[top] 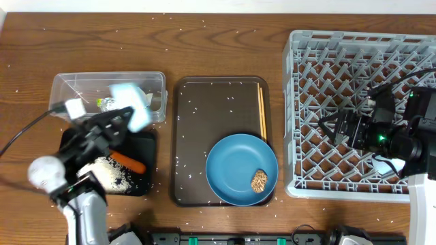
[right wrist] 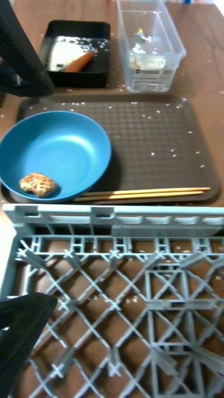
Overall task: Sort waste into correct bins and load items into the dishwasher rack
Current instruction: 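Lift the empty bowl and pass it to the right gripper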
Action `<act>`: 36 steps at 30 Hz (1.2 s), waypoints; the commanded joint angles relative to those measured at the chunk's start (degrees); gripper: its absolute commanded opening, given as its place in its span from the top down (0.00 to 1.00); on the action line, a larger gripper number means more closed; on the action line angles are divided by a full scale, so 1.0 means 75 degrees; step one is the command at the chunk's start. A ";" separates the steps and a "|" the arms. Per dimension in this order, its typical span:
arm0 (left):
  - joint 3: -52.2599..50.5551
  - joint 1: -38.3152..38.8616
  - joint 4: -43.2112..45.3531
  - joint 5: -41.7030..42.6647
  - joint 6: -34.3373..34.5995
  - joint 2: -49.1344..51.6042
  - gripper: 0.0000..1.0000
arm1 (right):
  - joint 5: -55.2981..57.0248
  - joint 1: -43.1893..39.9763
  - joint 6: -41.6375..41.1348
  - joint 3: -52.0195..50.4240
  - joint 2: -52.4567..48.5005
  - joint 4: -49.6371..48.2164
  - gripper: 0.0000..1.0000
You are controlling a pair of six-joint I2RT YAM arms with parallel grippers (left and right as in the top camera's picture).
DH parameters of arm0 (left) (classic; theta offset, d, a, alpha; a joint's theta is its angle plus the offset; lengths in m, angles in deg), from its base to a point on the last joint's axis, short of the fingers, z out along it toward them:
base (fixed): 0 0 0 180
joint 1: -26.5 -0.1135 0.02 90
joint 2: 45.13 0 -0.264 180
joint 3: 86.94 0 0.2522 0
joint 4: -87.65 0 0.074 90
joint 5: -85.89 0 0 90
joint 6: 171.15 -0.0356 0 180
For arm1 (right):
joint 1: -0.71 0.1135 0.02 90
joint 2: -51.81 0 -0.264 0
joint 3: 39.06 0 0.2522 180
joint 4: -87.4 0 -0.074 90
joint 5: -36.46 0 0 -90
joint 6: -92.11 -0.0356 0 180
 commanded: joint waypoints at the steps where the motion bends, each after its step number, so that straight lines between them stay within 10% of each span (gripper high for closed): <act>1: 0.0440 0.1279 0.0035 -0.0994 0.0930 0.0067 0.94 | -0.0085 0.0114 -0.0087 0.0052 -0.0035 -0.0152 0.07; 17: 0.3395 0.6796 -0.0495 -0.3853 -0.0038 0.3206 0.94 | 0.1221 -0.0947 -0.1655 0.0052 -0.0035 -0.0568 0.06; 36: 0.6336 0.9970 -0.0621 -0.6828 -0.0047 0.7385 0.94 | 0.1769 -0.3092 -0.2291 0.0050 -0.0227 -0.0169 0.03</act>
